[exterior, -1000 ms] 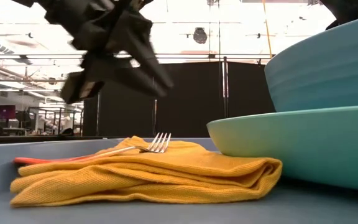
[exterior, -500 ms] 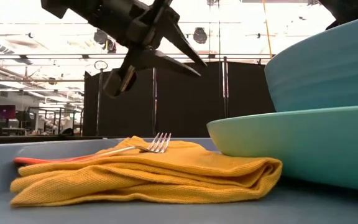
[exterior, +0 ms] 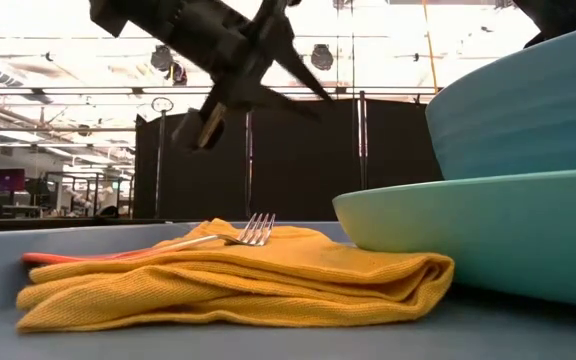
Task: Set up tray
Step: Put the orange fork on top of the yellow table napkin
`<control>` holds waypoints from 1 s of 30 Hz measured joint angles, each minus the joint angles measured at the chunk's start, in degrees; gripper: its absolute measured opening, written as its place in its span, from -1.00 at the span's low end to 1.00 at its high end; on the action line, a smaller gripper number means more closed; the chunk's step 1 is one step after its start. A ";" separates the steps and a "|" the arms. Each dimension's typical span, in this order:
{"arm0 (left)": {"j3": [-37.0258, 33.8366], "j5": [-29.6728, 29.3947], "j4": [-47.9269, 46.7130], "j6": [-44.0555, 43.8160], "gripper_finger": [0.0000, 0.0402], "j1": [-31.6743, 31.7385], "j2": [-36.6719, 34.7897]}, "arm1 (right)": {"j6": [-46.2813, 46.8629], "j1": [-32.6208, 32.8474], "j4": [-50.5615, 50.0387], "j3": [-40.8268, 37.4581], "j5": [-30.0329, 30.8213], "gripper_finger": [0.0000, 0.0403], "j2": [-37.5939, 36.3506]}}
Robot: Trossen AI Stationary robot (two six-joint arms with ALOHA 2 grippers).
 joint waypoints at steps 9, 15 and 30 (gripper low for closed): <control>-0.07 1.28 -1.12 -18.09 -0.69 2.56 0.08 | 0.00 0.00 -0.01 0.01 0.01 -0.79 -0.02; 1.03 2.60 -7.33 -28.21 -0.69 4.03 0.08 | 0.01 0.01 -0.03 -0.01 -0.01 -0.79 -0.02; 27.52 8.86 -52.92 -24.56 -0.69 9.31 11.66 | 0.00 0.01 -0.58 0.01 0.01 -0.79 -0.01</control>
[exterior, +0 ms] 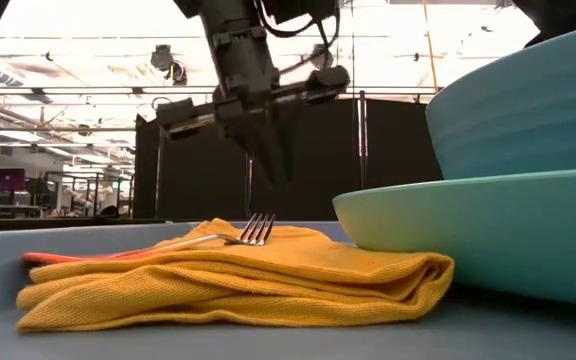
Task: Set up tray
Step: Put the orange fork on top of the yellow table napkin
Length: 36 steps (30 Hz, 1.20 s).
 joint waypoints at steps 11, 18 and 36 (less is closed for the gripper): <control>1.73 3.80 -0.93 2.96 -0.69 -3.26 1.64 | 0.01 0.00 -0.70 -0.02 -0.02 -0.79 -0.01; 1.73 5.69 -1.47 0.82 -0.69 -7.33 1.68 | -0.01 0.00 -0.75 -0.02 -0.02 -0.79 0.01; 1.66 7.98 -1.52 4.41 -0.69 -9.43 3.31 | -0.01 0.00 -0.75 0.00 -0.02 -0.79 0.01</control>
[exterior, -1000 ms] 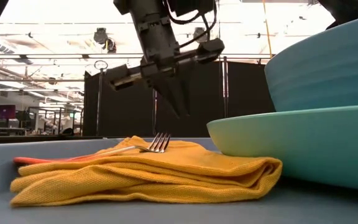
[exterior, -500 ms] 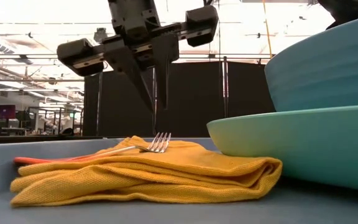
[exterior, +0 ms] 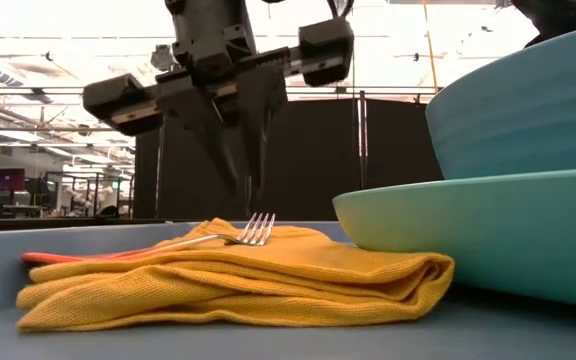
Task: Set up tray
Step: Put the orange fork on top of the yellow table napkin
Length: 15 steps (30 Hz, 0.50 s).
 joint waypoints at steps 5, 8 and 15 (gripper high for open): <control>-0.02 1.76 0.31 -0.06 -0.69 0.17 1.01 | 0.00 -0.01 -0.19 0.00 0.00 -0.79 -0.04; 0.00 0.96 0.28 0.06 -0.69 0.17 0.91 | 0.00 -0.02 -0.33 0.00 0.00 -0.79 -0.02; -0.06 1.30 0.03 0.04 -0.64 0.12 1.83 | 0.02 -0.02 -0.39 0.00 0.02 -0.79 -0.02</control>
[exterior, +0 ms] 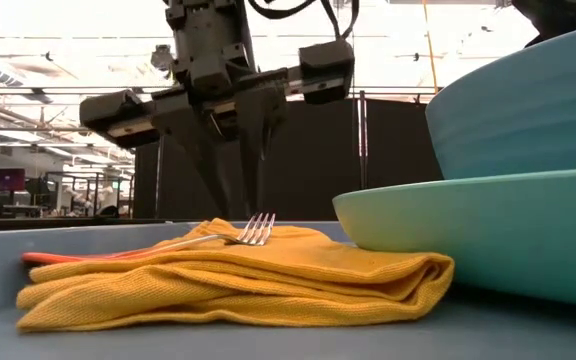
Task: Set up tray
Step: Put the orange fork on top of the yellow table napkin
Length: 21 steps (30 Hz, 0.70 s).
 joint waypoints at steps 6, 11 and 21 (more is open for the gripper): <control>0.07 0.49 1.20 0.81 -0.39 -0.10 0.40 | 0.00 0.02 -0.02 0.00 -0.02 -0.79 0.00; 0.06 0.48 1.21 0.87 -0.33 -0.10 0.33 | -0.01 0.01 -0.02 0.00 -0.02 -0.79 0.00; 0.06 0.52 -0.39 0.22 -0.32 -0.10 0.33 | 0.00 0.01 -0.02 -0.01 -0.01 -0.79 0.00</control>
